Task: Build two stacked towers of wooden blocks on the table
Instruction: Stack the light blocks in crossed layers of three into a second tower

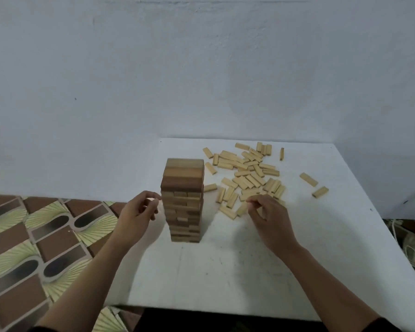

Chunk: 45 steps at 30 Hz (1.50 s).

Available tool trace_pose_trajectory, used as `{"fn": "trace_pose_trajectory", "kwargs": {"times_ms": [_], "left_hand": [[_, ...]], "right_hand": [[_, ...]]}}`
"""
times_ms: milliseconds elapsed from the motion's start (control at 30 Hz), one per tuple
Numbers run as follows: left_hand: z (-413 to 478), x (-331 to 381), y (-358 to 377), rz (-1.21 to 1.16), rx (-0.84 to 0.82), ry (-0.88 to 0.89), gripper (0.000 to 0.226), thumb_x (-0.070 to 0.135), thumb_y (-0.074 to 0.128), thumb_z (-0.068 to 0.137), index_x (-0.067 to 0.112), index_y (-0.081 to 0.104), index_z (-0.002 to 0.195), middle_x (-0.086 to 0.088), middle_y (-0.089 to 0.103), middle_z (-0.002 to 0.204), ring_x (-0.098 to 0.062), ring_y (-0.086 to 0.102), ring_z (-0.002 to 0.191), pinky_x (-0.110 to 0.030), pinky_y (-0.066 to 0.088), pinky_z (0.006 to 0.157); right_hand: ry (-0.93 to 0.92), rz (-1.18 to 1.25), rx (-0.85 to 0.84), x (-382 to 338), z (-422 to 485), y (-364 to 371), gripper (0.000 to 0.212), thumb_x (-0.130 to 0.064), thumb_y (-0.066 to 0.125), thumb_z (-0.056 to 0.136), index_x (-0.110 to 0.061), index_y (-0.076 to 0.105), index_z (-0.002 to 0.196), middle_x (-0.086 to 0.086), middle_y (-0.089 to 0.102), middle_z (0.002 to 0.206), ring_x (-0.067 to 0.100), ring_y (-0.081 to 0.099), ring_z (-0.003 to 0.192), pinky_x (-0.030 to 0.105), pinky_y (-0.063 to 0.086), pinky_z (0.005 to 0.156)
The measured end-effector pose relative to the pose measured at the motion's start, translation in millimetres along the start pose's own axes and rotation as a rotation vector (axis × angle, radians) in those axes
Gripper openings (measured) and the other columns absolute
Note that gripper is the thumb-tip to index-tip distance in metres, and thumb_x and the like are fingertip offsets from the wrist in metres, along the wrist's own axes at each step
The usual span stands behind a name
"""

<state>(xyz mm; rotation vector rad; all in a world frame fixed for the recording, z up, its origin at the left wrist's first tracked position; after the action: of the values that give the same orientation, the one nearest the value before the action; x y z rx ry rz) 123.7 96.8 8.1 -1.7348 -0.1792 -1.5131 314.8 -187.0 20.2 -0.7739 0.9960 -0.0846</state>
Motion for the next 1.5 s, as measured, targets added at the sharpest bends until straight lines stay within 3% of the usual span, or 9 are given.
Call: {"fn": "trace_pose_trajectory", "kwargs": {"times_ms": [167, 400, 700, 833, 900, 1067, 1167, 1367, 1500], "left_hand": [[-61, -3, -2, 0.045, 0.095, -0.073, 0.015, 0.016, 0.056, 0.102, 0.025, 0.065, 0.094, 0.01, 0.068, 0.072, -0.015, 0.064, 0.067, -0.035, 0.049, 0.069], [-138, 12, 19, 0.059, 0.026, -0.066, 0.015, 0.02, 0.057, 0.101, 0.026, 0.067, 0.091, 0.007, 0.069, 0.081, -0.013, 0.063, 0.076, -0.033, 0.047, 0.069], [-154, 79, 121, 0.018, -0.317, 0.262, 0.014, 0.033, 0.057, 0.102, 0.028, 0.066, 0.112, 0.014, 0.067, 0.11, -0.014, 0.063, 0.106, -0.025, 0.05, 0.088], [-123, 80, 158, 0.242, -0.201, 0.326, 0.04, 0.038, 0.046, 0.104, 0.025, 0.05, 0.142, 0.009, 0.048, 0.142, -0.006, 0.041, 0.134, -0.029, 0.037, 0.113], [-107, 77, 176, 0.43, -0.158, 0.364, 0.053, 0.04, 0.038, 0.106, 0.018, 0.035, 0.153, -0.007, 0.037, 0.156, -0.02, 0.029, 0.146, -0.034, 0.028, 0.121], [-79, 63, 211, 0.833, -0.285, 0.246, 0.066, 0.054, 0.007, 0.107, 0.02, -0.006, 0.162, -0.017, -0.014, 0.167, -0.03, -0.018, 0.154, -0.043, -0.009, 0.124], [-66, 64, 217, 0.9, -0.328, 0.242, 0.07, 0.058, 0.003, 0.105, 0.018, -0.009, 0.161, -0.014, -0.021, 0.166, -0.028, -0.025, 0.152, -0.043, -0.015, 0.123], [-35, 65, 223, 0.906, -0.35, 0.268, 0.069, 0.058, 0.005, 0.105, 0.019, -0.005, 0.162, -0.008, -0.018, 0.167, -0.024, -0.023, 0.153, -0.042, -0.01, 0.125], [-29, 69, 222, 0.856, -0.232, 0.308, 0.061, 0.051, 0.016, 0.107, 0.023, 0.016, 0.16, -0.007, 0.012, 0.169, -0.024, 0.001, 0.157, -0.04, 0.005, 0.126]], "right_hand": [[-0.01, 0.037, 0.006, -3, -43, -4, 0.009, -0.015, 0.062, 0.098, -0.018, 0.071, 0.096, -0.012, 0.066, 0.092, 0.004, 0.06, 0.09, 0.029, 0.051, 0.089], [-0.003, 0.051, -0.006, -3, -80, -12, 0.01, -0.014, 0.063, 0.097, -0.02, 0.068, 0.09, -0.012, 0.066, 0.088, 0.004, 0.06, 0.088, 0.009, 0.043, 0.072], [-0.061, -0.204, 0.021, 26, -88, -20, 0.026, -0.029, 0.054, 0.095, -0.017, 0.066, 0.115, -0.006, 0.058, 0.118, 0.014, 0.047, 0.118, 0.041, 0.045, 0.099], [-0.147, -0.366, -0.09, 33, -73, -13, 0.041, -0.032, 0.045, 0.099, -0.017, 0.058, 0.135, 0.003, 0.052, 0.143, 0.023, 0.041, 0.136, 0.049, 0.044, 0.105], [-0.174, -0.43, -0.153, 39, -65, -8, 0.047, -0.035, 0.038, 0.101, -0.02, 0.052, 0.143, 0.003, 0.044, 0.151, 0.025, 0.037, 0.142, 0.051, 0.041, 0.109], [-0.145, -0.575, -0.342, 58, -45, 6, 0.058, -0.052, 0.014, 0.102, -0.037, 0.017, 0.159, -0.005, -0.003, 0.169, 0.022, -0.008, 0.156, 0.054, 0.006, 0.122], [-0.115, -0.593, -0.397, 66, -35, 5, 0.065, -0.059, -0.001, 0.098, -0.04, 0.005, 0.159, -0.011, -0.017, 0.167, 0.018, -0.019, 0.154, 0.054, -0.003, 0.124], [-0.121, -0.589, -0.393, 77, -17, -8, 0.07, -0.063, 0.0, 0.096, -0.038, 0.011, 0.16, -0.009, -0.007, 0.169, 0.016, -0.008, 0.155, 0.048, 0.0, 0.125], [-0.147, -0.536, -0.311, 81, -8, -15, 0.06, -0.051, 0.016, 0.101, -0.029, 0.037, 0.153, -0.003, 0.02, 0.166, 0.017, 0.008, 0.155, 0.051, 0.013, 0.125]]}}
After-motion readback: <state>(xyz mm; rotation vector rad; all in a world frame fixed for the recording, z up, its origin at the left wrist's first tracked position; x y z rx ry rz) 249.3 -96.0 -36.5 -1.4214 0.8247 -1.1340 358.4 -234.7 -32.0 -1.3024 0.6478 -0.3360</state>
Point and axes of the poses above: each hand's wrist, its own z-axis towards the middle knuckle, its own y-axis out of the palm, x = y × z, the point moved 6 cm from there along z, towards the middle knuckle
